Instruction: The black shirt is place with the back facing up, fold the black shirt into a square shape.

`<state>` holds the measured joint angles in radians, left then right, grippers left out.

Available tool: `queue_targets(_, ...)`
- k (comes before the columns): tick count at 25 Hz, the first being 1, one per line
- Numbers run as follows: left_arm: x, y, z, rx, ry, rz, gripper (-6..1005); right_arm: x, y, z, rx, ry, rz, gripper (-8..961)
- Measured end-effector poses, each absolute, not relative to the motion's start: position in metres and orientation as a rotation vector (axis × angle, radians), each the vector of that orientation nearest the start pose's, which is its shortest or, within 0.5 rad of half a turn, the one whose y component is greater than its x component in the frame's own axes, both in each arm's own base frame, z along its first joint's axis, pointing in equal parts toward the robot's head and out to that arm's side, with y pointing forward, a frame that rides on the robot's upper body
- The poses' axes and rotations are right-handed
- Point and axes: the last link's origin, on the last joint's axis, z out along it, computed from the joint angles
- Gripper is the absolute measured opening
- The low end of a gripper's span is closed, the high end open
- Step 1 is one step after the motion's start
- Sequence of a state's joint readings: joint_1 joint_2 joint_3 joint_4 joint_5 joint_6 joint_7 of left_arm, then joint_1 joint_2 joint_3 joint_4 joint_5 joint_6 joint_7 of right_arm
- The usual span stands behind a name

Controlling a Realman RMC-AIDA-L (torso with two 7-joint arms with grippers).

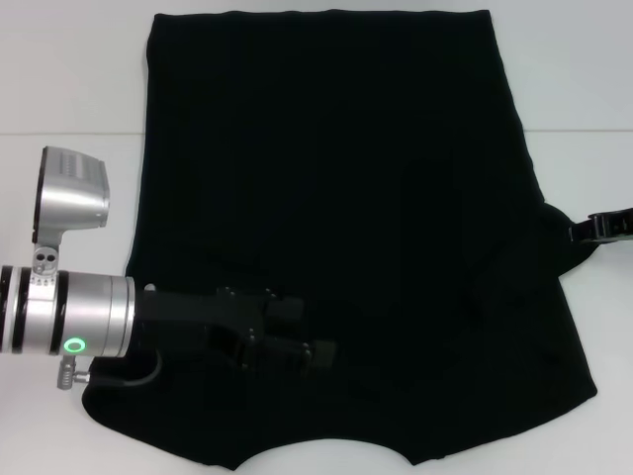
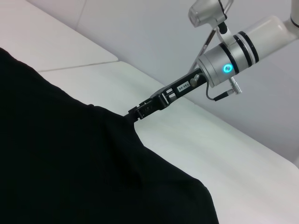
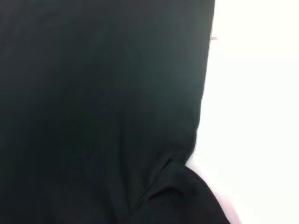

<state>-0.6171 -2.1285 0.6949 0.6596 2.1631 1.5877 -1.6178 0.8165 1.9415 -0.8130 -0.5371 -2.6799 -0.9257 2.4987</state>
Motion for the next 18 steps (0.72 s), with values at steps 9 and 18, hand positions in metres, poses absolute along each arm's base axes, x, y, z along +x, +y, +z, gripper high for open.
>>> queue_targets(9, -0.2353, 0.3314, -0.0303, -2.878, -0.886, -0.614, 947, 0.3011, 0.4432, 0.0421, -1.994, 1.364, -0.098, 561)
queue_targets(18, -0.2341, 0.3325, -0.0303, -2.877, -0.892, -0.615, 948, 0.305, 0.4412, 0.0397, -1.992, 1.366, -0.106, 550)
